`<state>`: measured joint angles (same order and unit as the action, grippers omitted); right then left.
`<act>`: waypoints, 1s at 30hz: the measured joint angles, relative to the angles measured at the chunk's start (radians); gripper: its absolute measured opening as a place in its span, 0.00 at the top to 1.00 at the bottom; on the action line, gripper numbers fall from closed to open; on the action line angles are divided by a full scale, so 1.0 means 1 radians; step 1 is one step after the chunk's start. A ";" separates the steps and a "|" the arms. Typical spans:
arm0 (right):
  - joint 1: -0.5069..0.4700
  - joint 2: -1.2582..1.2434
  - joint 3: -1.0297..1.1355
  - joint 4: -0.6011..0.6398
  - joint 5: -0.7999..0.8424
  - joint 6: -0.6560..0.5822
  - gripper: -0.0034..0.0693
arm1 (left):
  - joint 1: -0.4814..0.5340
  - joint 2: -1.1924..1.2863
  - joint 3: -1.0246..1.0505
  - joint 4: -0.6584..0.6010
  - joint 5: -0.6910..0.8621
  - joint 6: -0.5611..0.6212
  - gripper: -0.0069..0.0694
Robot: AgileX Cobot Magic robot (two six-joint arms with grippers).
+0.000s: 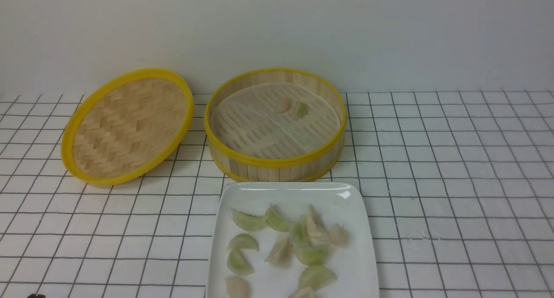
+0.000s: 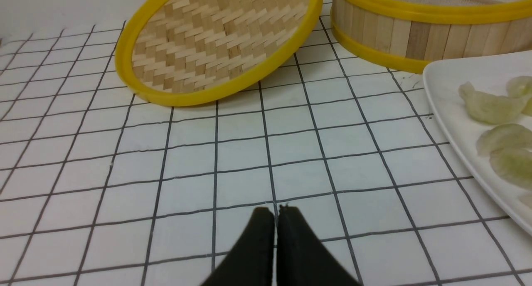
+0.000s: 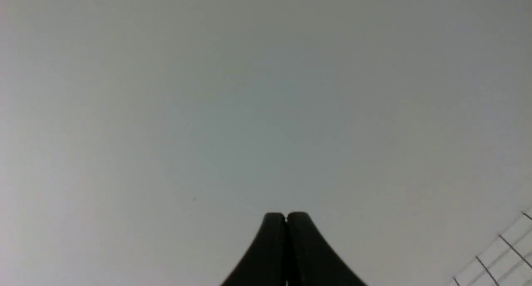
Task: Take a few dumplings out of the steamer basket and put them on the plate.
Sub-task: Use the right arm to grab a dumpling from inside the steamer
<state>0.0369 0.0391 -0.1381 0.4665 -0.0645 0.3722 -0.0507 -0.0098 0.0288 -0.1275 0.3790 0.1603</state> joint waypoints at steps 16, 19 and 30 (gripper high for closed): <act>0.077 1.085 -1.081 -0.243 0.987 -0.319 0.97 | 0.000 0.000 0.000 0.000 0.000 0.000 0.92; 0.110 1.299 -1.291 -0.241 1.135 -0.326 0.97 | 0.000 0.000 0.000 0.000 0.000 0.000 0.92; 0.333 1.934 -2.002 -0.350 1.318 -0.264 0.97 | 0.000 0.000 0.000 0.000 0.000 0.000 0.92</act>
<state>0.3702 1.9728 -2.1404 0.1170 1.2530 0.1083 -0.0507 -0.0098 0.0288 -0.1275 0.3790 0.1603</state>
